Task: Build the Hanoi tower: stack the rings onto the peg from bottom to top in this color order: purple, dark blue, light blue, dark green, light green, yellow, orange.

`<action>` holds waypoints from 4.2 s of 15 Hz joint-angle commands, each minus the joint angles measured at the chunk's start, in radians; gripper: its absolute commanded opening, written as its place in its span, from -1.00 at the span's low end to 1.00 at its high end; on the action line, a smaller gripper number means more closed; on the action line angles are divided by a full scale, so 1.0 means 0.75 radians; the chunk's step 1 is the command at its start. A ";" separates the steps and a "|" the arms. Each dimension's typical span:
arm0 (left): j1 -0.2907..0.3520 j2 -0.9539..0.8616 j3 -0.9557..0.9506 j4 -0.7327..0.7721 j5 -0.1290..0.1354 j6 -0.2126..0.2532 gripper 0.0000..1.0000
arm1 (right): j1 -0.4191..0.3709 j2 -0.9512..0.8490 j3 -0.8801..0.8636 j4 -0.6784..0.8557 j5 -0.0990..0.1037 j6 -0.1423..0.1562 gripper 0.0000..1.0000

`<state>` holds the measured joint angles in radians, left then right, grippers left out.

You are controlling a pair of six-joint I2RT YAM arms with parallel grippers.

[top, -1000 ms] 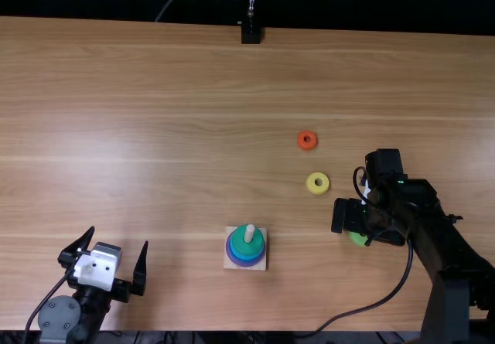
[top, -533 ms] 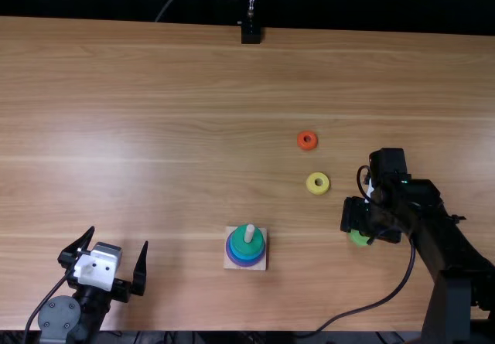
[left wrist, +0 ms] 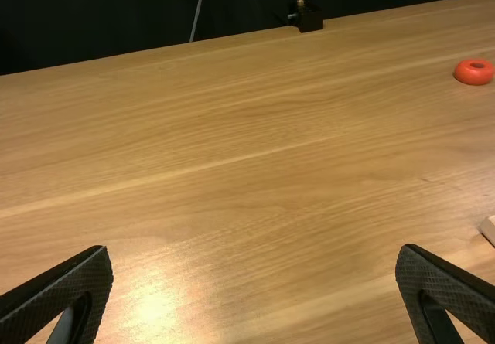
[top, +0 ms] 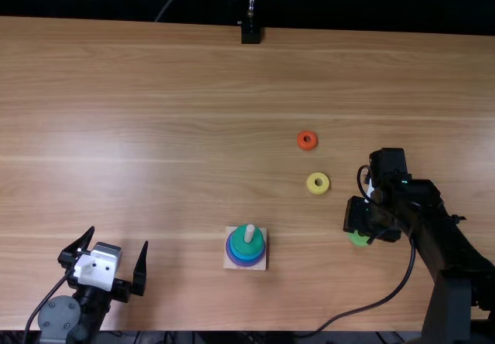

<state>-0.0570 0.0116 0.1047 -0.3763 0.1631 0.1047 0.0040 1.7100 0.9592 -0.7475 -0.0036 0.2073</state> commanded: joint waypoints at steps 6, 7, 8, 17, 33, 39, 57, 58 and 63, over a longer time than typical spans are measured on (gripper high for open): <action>0.009 -0.016 -0.140 -0.104 0.013 0.020 1.00 | -0.007 0.046 -0.029 -0.023 -0.007 0.021 0.54; 0.009 -0.016 -0.140 -0.104 0.013 0.020 1.00 | -0.007 0.046 -0.031 -0.036 -0.007 0.021 0.50; 0.009 -0.016 -0.140 -0.104 0.013 0.020 1.00 | -0.007 0.046 -0.035 -0.058 -0.007 0.021 0.49; 0.009 -0.016 -0.140 -0.104 0.013 0.020 1.00 | 0.001 0.041 -0.064 -0.050 -0.007 0.021 -0.85; 0.009 -0.016 -0.140 -0.104 0.013 0.020 1.00 | 0.367 -0.235 0.605 -0.725 -0.015 -0.127 -1.00; 0.009 -0.016 -0.140 -0.104 0.013 0.020 1.00 | 0.694 -0.220 0.920 -0.823 -0.017 -0.114 -1.00; 0.009 -0.016 -0.140 -0.104 0.013 0.020 1.00 | 1.058 -0.004 1.038 -0.806 -0.010 -0.090 -1.00; 0.009 -0.016 -0.140 -0.104 0.013 0.020 1.00 | 1.064 -0.001 1.045 -0.809 -0.010 -0.065 -1.00; 0.009 -0.016 -0.140 -0.104 0.013 0.020 1.00 | 1.101 0.025 1.051 -0.806 -0.007 -0.029 -1.00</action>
<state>-0.0570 0.0116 0.1047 -0.3759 0.1623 0.1047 0.8124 1.7039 1.7096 -1.3540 -0.0074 0.1745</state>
